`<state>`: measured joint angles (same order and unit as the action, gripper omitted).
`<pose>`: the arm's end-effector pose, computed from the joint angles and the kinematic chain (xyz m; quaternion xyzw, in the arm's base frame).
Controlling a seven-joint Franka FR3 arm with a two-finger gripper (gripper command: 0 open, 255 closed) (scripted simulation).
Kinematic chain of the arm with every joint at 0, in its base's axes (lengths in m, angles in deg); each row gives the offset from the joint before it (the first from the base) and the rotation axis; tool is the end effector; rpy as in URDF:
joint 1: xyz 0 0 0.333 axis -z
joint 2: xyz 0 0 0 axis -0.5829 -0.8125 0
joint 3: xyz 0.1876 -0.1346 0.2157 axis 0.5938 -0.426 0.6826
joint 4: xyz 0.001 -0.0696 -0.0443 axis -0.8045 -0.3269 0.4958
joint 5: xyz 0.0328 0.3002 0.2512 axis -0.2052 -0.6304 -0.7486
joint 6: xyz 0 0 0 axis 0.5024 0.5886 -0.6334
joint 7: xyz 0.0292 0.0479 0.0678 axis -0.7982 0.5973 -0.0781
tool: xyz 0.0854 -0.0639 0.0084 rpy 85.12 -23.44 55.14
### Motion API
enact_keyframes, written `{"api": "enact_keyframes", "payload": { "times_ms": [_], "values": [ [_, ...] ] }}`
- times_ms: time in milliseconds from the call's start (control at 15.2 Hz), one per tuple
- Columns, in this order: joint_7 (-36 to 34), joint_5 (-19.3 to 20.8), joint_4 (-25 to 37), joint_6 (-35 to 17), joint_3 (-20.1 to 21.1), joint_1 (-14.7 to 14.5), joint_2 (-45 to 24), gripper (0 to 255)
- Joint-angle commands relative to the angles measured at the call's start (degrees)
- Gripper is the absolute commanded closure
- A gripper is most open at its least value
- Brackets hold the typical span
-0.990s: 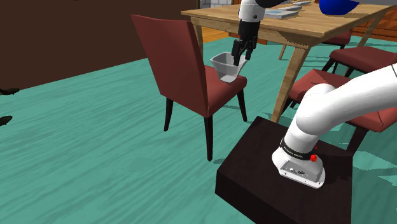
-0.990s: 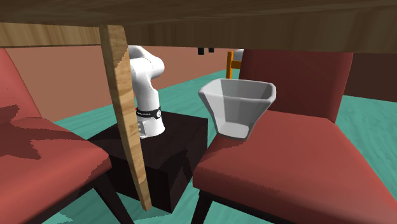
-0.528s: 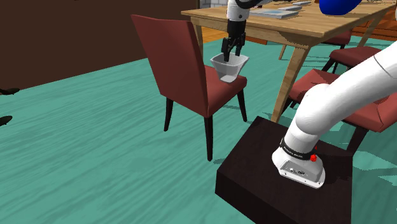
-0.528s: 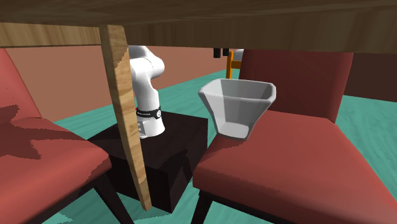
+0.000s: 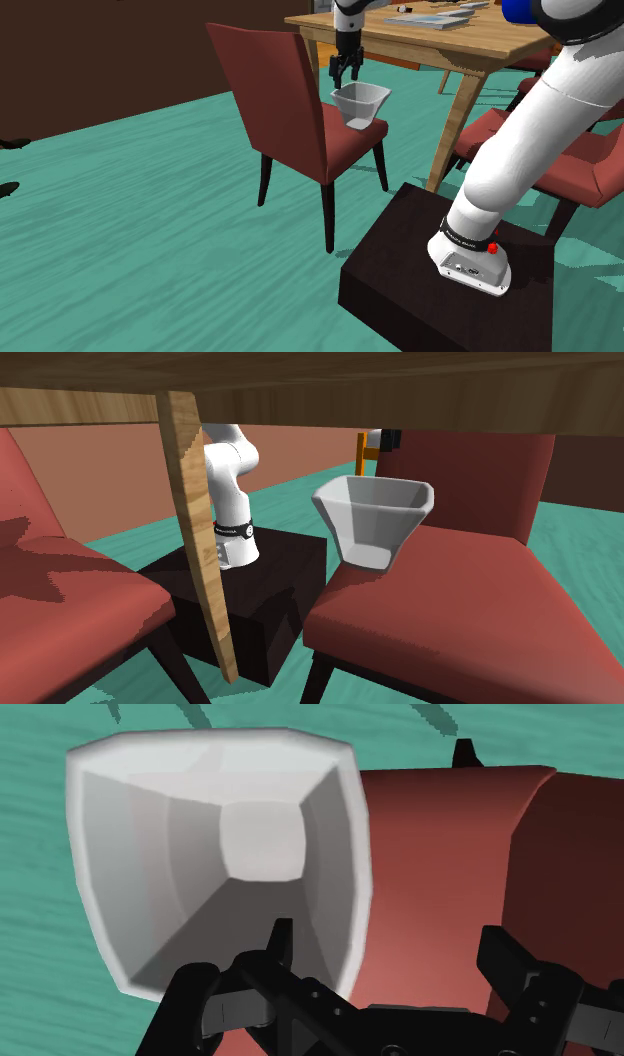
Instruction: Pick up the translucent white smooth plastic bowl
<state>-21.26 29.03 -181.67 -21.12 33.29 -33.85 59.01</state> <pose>0.4864 -0.1100 0.5606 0.9990 -0.0378 0.0064 0.0236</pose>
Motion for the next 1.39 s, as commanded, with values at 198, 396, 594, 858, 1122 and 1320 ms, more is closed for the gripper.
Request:
{"api": "enact_keyframes", "payload": {
  "times_ms": [198,396,594,858,1122,1320],
  "values": [
    [0.98,-0.02,1.39,-2.66,-0.62,0.25,-4.17,0],
    [0.87,0.01,-0.76,-4.96,-0.67,0.28,-4.32,0],
    [0.82,0.02,-1.85,-6.16,-0.7,0.3,-4.43,0],
    [0.82,0.0,-1.69,-6.1,-0.69,0.29,-4.54,255],
    [0.81,0.0,-1.69,-6.11,-0.68,0.28,-4.55,255],
    [0.85,0.01,-1.17,-5.4,-0.68,0.29,-4.35,255]
  ]
}}
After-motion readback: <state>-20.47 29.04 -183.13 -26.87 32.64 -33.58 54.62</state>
